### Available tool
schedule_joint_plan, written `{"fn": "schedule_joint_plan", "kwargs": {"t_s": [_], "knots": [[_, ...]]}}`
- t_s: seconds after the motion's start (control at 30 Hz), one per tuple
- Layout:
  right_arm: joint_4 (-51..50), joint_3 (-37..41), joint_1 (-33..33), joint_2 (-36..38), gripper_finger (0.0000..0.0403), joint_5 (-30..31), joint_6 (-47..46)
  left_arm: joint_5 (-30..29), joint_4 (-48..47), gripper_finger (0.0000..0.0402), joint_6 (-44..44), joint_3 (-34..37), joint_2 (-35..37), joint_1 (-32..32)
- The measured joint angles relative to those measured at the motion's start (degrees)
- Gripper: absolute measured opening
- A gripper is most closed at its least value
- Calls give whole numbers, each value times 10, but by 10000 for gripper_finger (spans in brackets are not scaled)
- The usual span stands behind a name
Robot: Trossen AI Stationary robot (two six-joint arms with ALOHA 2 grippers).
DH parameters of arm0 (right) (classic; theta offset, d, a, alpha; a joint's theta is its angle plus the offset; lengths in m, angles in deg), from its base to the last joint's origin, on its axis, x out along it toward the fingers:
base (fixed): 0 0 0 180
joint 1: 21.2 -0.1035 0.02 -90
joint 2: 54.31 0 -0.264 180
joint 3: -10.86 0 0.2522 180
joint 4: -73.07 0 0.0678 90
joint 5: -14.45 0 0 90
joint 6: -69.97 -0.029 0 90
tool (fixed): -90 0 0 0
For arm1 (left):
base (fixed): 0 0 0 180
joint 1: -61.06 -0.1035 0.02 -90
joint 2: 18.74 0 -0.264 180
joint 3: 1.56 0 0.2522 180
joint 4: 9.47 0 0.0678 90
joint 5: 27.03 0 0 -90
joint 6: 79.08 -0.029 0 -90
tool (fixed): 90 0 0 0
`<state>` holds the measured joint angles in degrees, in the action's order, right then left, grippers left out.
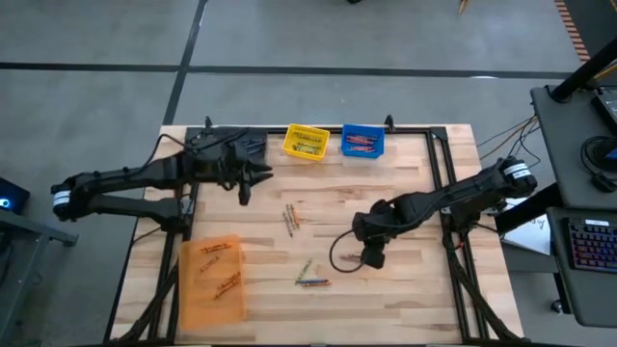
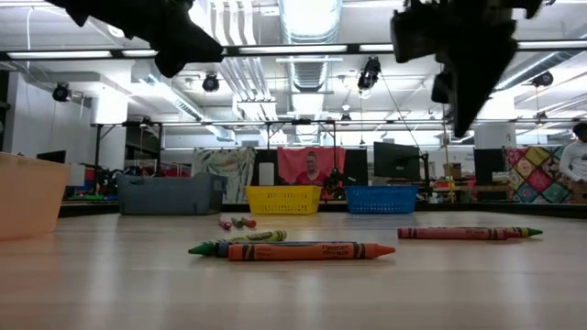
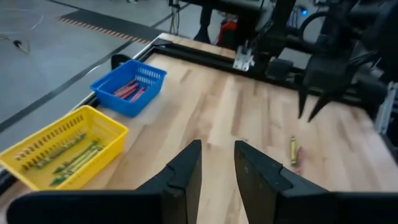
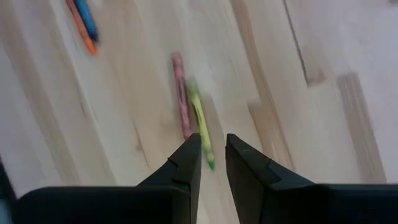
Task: Sort crayons
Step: Put the green crayon into the yellow bin
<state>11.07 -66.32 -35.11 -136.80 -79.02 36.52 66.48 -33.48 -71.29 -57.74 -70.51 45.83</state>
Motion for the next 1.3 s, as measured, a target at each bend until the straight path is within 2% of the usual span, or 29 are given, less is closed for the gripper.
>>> {"fn": "schedule_joint_plan", "kwargs": {"t_s": [0.23, 0.43, 0.63, 0.77, 0.97, 1.3], "knots": [[-55, 1, -28, -1, 63, 0, 0, 0, 59, 78, 29, 38, 11, 18], [-51, 10, -55, -1, 63, 5, 4, -1, 124, 78, 38, 60, 9, 28], [-46, 16, -73, -1, 64, 26, 5, -1, 142, 78, 37, 67, 9, 28], [-36, 16, -85, -1, 82, 50, 10, -1, 141, 78, 37, 68, 9, 28], [-31, 19, -85, -11, 122, 52, 4, -1, 141, 78, 33, 68, 9, 28], [-13, 21, -86, -108, 150, 51, 28, 0, 141, 78, 28, 68, 9, 28]]}}
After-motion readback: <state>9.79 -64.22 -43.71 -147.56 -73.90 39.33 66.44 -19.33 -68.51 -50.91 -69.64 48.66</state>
